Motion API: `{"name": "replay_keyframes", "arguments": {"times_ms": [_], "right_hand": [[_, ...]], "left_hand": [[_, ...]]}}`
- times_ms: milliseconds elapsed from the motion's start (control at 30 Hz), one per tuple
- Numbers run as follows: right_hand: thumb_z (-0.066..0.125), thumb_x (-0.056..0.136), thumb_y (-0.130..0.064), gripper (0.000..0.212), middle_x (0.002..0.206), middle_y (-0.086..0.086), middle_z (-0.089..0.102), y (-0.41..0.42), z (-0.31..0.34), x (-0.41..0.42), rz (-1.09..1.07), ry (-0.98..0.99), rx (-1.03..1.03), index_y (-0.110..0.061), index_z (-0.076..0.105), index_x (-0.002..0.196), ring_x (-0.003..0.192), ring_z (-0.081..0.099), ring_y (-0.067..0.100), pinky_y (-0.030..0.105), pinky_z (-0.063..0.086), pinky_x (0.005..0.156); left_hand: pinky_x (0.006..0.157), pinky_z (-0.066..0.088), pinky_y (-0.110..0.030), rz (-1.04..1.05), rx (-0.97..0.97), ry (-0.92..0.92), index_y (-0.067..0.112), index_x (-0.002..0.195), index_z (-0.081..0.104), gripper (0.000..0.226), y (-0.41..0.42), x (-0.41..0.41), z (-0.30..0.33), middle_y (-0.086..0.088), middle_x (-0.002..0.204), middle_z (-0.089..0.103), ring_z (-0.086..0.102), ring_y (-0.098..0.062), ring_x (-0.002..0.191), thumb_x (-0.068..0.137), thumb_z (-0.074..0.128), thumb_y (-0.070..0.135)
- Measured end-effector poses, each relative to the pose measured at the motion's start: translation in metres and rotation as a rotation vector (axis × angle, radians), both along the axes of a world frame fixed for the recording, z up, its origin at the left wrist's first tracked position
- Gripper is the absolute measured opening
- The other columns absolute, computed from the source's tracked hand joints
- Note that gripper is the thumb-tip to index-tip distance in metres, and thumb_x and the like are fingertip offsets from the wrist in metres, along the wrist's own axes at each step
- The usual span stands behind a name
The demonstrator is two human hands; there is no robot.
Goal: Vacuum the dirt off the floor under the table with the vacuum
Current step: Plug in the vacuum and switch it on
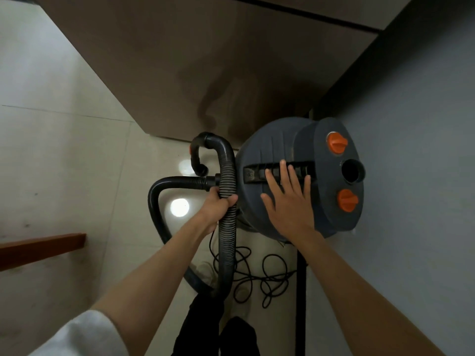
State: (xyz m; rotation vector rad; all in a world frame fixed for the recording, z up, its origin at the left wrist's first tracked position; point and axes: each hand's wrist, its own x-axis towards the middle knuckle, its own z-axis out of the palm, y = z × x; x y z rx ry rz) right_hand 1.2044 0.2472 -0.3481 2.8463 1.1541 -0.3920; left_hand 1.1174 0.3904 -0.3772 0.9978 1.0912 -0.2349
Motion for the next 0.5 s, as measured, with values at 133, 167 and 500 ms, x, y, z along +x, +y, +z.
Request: {"name": "replay_keyframes", "arguments": {"times_ms": [133, 167, 500], "right_hand": [[0.012, 0.092, -0.049, 0.066, 0.157, 0.014, 0.017, 0.000, 0.007, 0.003, -0.012, 0.109, 0.057, -0.020, 0.035, 0.146, 0.146, 0.015, 0.029, 0.050, -0.004, 0.113], [0.009, 0.093, -0.051, 0.067, 0.159, 0.011, 0.011, 0.001, 0.012, 0.004, -0.028, 0.163, 0.072, -0.021, 0.032, 0.148, 0.147, 0.008, 0.026, 0.047, -0.009, 0.114], [0.050, 0.094, -0.047, 0.045, 0.093, 0.014, 0.066, 0.058, 0.129, -0.009, -0.897, 1.387, 0.719, -0.004, 0.059, 0.104, 0.083, 0.063, 0.021, 0.039, 0.052, 0.090]], "left_hand": [[0.070, 0.051, -0.027, 0.087, 0.021, -0.113, 0.009, 0.127, 0.038, 0.037, 0.003, 0.001, 0.035, -0.002, 0.099, 0.059, 0.060, -0.014, 0.088, 0.093, 0.054, 0.007], [0.071, 0.051, -0.027, 0.071, 0.034, -0.121, 0.009, 0.126, 0.038, 0.037, 0.001, -0.004, 0.046, -0.001, 0.100, 0.059, 0.060, -0.013, 0.088, 0.093, 0.054, 0.007], [0.093, 0.049, -0.034, -0.386, 0.348, -0.162, 0.017, 0.127, 0.040, 0.046, -0.061, -0.085, 0.146, 0.008, 0.105, 0.056, 0.055, -0.009, 0.101, 0.088, 0.063, 0.017]]}}
